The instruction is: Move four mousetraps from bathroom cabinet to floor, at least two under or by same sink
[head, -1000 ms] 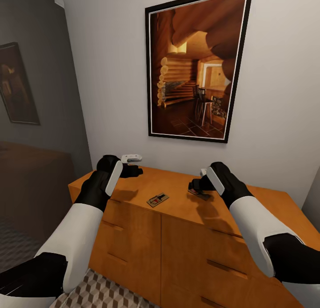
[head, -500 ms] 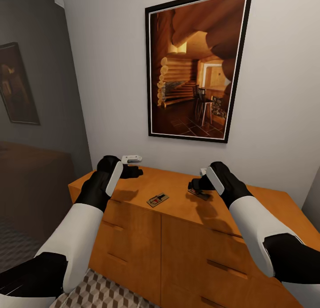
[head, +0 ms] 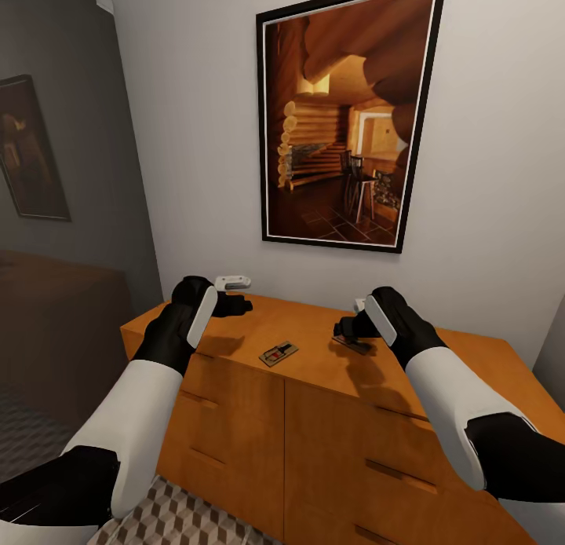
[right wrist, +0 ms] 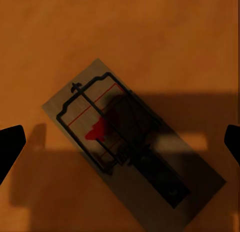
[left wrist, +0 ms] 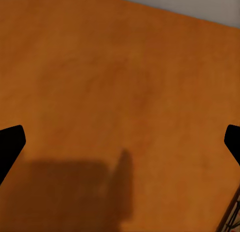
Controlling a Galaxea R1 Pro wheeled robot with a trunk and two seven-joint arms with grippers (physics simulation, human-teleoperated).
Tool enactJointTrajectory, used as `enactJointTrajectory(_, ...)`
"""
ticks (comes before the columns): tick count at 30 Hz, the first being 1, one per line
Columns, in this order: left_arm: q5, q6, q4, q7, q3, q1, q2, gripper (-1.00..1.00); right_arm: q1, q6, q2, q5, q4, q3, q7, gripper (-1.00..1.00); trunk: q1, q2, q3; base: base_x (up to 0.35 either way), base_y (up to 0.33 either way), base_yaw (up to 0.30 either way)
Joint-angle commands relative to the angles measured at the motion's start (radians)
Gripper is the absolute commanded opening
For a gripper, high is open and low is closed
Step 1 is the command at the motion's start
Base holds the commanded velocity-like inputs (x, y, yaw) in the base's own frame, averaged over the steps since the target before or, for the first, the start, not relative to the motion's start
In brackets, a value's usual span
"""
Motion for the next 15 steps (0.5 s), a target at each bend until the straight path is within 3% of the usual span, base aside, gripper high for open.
enactJointTrajectory(1, 0.010, 0.003, -0.001, 0.010, -0.001, -0.001, 0.000, 1.00, -0.001, 0.003, -0.001, -0.010, -0.001, 0.005, -0.010, 1.00, 0.000, -0.001, -0.001, 0.000, 0.000, 0.000)
enactJointTrajectory(7, 0.010, 0.003, 0.000, 0.010, -0.001, -0.001, 0.000, 1.00, -0.001, 0.003, -0.004, -0.009, -0.007, 0.049, -0.010, 1.00, 0.000, -0.001, -0.001, 0.000, 0.000, 0.000)
enactJointTrajectory(15, 0.010, 0.003, 0.000, 0.010, -0.001, -0.001, 0.000, 1.00, -0.001, 0.003, -0.005, -0.016, -0.026, 0.141, -0.010, 1.00, 0.000, -0.001, -0.001, 0.000, 0.000, 0.000)
